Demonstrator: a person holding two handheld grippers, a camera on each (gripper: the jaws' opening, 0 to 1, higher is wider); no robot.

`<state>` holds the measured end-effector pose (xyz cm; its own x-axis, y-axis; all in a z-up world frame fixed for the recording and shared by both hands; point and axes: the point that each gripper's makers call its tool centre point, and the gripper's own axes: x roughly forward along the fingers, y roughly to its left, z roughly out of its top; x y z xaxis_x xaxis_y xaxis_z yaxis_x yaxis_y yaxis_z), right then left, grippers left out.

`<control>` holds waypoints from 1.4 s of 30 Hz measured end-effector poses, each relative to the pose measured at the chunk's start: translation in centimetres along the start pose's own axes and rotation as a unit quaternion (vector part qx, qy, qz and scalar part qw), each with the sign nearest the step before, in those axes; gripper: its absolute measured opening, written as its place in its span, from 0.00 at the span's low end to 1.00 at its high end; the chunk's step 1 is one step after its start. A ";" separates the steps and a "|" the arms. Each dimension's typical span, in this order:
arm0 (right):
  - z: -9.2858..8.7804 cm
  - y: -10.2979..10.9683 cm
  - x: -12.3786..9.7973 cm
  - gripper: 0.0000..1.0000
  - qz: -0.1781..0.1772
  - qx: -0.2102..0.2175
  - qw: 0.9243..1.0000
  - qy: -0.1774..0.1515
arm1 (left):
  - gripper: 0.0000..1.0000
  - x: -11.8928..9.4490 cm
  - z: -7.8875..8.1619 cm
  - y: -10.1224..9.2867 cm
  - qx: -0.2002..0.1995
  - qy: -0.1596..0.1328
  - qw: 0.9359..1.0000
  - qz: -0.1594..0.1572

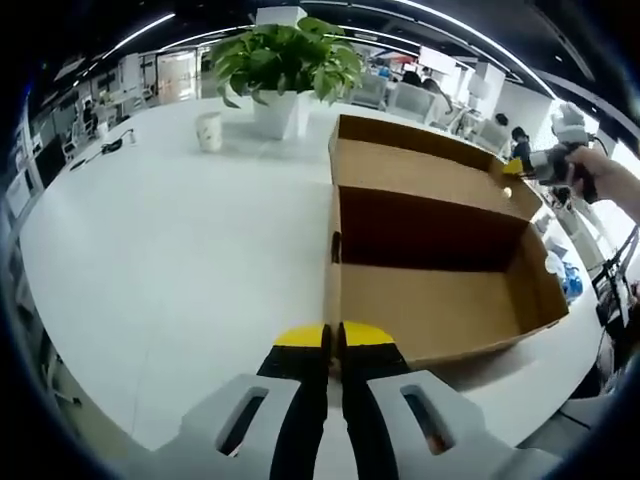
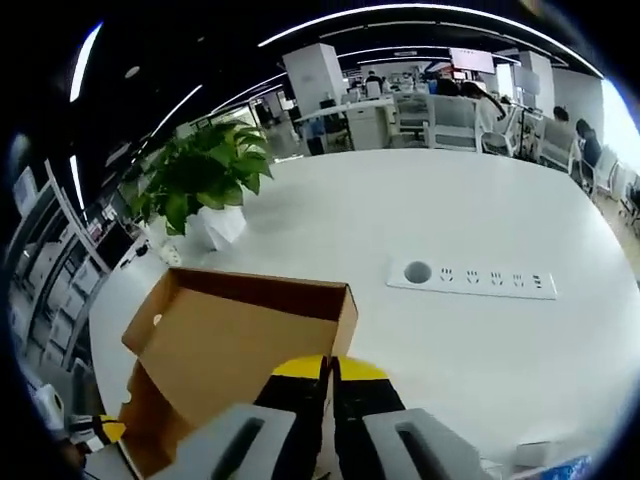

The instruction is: Operate the shoe box by opening the lid, removing the specified soft item, and placing it in the target area until the item is outside and the box remains undamaged.

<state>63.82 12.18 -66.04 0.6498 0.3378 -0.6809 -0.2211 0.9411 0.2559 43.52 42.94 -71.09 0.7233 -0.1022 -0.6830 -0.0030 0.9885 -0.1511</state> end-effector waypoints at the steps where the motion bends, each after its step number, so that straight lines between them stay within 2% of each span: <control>1: 0.2 0.2 -0.2 0.00 0.001 -0.004 1.000 -0.003 | 0.01 0.0 0.0 0.0 0.005 -0.001 1.000 0.001; 13: 1.1 1.2 -2.7 0.00 0.019 -0.017 0.999 -0.031 | 0.01 -0.1 0.0 -0.1 0.008 -0.002 1.000 -0.007; 26: 0.6 1.3 -4.1 0.00 0.024 -0.027 0.998 -0.051 | 0.01 0.0 0.0 -0.3 0.018 0.001 1.000 -0.008; 35: 0.4 1.9 -5.2 0.00 0.021 -0.068 0.995 -0.072 | 0.01 0.0 0.0 -0.3 0.020 0.003 1.000 -0.009; 42: 0.1 1.8 -5.8 0.00 0.018 -0.076 0.993 -0.084 | 0.01 0.1 0.0 -0.3 0.020 0.005 1.000 -0.011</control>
<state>59.71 11.94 -61.53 0.7492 0.3751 -0.5460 -0.3445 0.9246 0.1625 43.61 42.68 -71.10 0.7157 -0.1248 -0.6871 0.0404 0.9897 -0.1376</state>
